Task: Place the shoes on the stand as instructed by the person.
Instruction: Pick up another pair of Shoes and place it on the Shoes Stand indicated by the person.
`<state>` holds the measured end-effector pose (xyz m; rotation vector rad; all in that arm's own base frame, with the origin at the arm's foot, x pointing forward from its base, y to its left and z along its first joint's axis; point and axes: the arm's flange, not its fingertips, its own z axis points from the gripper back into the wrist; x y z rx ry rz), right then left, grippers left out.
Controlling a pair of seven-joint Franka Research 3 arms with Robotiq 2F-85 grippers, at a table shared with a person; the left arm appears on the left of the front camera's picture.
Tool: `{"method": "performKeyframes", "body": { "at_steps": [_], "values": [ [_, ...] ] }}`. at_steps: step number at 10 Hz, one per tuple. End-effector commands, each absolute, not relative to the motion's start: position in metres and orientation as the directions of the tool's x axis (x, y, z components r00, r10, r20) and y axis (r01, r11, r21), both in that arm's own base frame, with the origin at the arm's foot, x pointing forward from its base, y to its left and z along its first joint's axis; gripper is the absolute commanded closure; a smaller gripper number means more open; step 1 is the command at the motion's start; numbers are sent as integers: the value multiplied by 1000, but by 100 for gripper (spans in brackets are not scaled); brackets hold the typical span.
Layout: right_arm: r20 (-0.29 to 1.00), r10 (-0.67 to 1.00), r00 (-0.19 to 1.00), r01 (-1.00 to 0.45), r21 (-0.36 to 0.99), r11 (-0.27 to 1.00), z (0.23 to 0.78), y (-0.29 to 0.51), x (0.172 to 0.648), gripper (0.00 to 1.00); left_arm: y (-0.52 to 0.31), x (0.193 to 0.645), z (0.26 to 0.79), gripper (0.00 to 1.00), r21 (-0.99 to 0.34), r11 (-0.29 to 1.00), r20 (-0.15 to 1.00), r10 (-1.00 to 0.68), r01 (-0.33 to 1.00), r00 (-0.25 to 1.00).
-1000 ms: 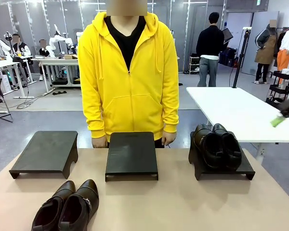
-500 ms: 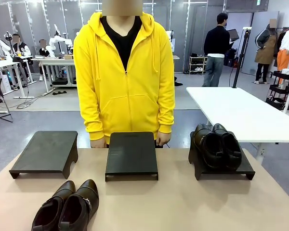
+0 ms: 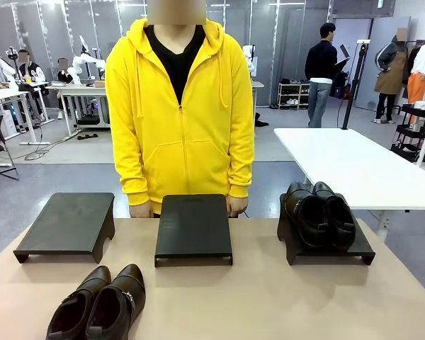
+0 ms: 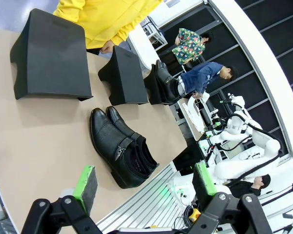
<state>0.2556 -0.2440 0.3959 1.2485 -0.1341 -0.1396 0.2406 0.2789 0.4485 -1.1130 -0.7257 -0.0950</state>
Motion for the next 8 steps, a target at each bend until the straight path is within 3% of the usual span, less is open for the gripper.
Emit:
{"method": "performKeyframes", "body": {
  "at_steps": [1,2,3,8],
  "values": [
    [37,-171,985,-2,980,201,395,-258,260,0,280,240,449,0,-781,461,579,280,422,766],
    [9,-116,993,8,989,148,394,-259,267,0,280,240,449,0,-781,461,579,280,422,766],
    [20,-184,983,29,965,262,392,-246,253,0,280,240,449,0,-781,461,579,280,422,766],
    [20,-184,983,29,965,262,392,-246,253,0,280,240,449,0,-781,461,579,280,422,766]
  ]
}}
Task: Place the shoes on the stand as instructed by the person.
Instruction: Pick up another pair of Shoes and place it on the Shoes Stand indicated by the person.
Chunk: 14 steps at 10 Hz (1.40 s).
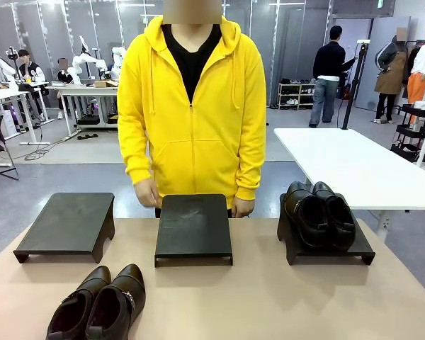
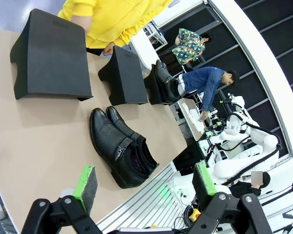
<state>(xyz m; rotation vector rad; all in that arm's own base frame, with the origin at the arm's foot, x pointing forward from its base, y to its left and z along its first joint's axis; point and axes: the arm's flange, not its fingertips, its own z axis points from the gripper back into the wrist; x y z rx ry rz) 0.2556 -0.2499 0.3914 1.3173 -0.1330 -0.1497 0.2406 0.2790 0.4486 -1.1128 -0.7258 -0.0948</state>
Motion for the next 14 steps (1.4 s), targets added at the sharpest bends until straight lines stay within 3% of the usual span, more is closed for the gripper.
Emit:
{"method": "performKeyframes", "body": {
  "at_steps": [1,14],
  "values": [
    [20,-184,983,29,965,262,392,-246,253,0,280,240,449,0,-781,461,579,280,422,766],
    [20,-184,983,29,965,262,392,-246,253,0,280,240,449,0,-781,461,579,280,422,766]
  ]
}}
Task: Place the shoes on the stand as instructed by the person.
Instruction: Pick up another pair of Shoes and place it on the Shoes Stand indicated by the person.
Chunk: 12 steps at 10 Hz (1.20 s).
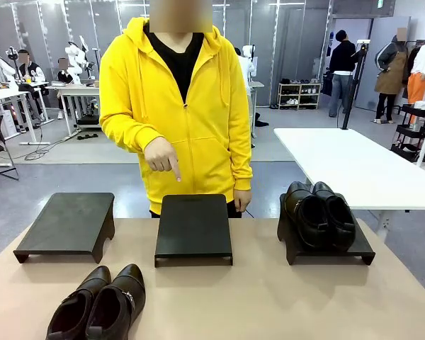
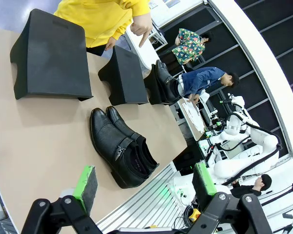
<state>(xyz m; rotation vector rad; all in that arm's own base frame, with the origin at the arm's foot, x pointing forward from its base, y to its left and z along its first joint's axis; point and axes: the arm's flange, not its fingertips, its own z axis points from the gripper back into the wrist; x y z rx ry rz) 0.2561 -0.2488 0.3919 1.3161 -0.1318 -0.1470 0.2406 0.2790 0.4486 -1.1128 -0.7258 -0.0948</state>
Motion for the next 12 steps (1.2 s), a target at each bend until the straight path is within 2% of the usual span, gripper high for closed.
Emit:
{"method": "performKeyframes", "body": {
  "at_steps": [1,5,9,12],
  "values": [
    [20,-184,983,29,965,262,392,-246,253,0,280,240,449,0,-781,461,579,280,422,766],
    [20,-184,983,29,965,262,392,-246,253,0,279,241,449,0,-782,463,575,278,417,769],
    [20,-184,983,29,965,262,392,-246,253,0,226,235,494,0,-665,565,632,80,487,771],
    [20,-184,983,29,965,262,392,-246,253,0,162,240,527,0,-556,685,581,-86,471,810]
  ]
}}
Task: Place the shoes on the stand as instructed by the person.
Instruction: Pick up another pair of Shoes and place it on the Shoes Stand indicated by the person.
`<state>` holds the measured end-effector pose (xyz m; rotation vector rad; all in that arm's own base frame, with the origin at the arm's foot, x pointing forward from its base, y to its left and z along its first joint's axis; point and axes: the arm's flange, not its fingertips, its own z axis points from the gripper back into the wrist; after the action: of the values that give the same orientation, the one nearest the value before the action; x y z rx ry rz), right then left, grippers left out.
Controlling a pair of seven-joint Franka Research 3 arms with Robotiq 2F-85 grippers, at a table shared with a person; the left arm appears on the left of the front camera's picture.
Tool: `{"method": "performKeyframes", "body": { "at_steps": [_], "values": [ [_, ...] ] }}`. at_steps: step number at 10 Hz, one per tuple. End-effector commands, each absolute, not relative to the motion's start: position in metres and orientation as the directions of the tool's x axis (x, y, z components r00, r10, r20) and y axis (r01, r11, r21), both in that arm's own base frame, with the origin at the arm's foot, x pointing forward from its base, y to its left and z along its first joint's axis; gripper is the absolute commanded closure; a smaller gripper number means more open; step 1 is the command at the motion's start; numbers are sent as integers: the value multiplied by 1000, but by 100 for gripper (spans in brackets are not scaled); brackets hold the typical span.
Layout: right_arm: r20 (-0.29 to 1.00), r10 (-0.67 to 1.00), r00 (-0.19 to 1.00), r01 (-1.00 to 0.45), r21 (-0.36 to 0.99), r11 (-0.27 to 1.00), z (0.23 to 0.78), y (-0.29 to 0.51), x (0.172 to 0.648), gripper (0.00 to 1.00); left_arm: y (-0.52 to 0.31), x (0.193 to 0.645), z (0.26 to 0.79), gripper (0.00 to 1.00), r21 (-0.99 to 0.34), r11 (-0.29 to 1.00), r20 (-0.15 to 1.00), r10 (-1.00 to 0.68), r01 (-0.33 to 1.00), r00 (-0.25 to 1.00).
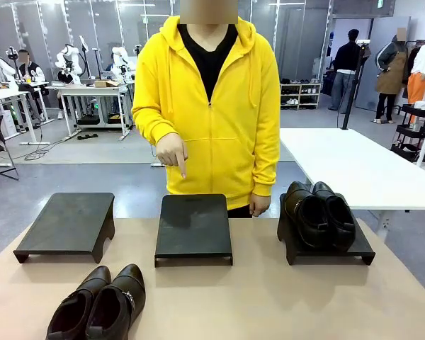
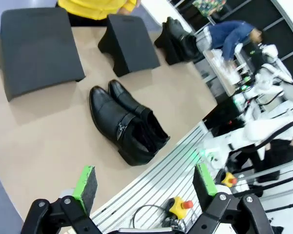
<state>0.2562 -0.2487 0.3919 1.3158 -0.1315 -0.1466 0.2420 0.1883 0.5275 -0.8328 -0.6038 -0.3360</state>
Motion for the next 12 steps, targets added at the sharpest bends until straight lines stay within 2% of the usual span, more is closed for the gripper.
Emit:
{"method": "performKeyframes", "body": {
  "at_steps": [1,6,9,12],
  "values": [
    [20,-184,983,29,965,262,392,-246,253,0,137,241,531,0,-542,706,550,-112,455,828],
    [20,-184,983,29,965,262,392,-246,253,0,17,247,522,0,-444,817,438,-161,368,885],
    [20,-184,983,29,965,262,392,-246,253,0,-47,253,511,0,-367,819,392,-295,442,871],
    [20,-184,983,29,965,262,392,-246,253,0,-93,258,491,0,-292,855,356,-319,429,878]
  ]
}}
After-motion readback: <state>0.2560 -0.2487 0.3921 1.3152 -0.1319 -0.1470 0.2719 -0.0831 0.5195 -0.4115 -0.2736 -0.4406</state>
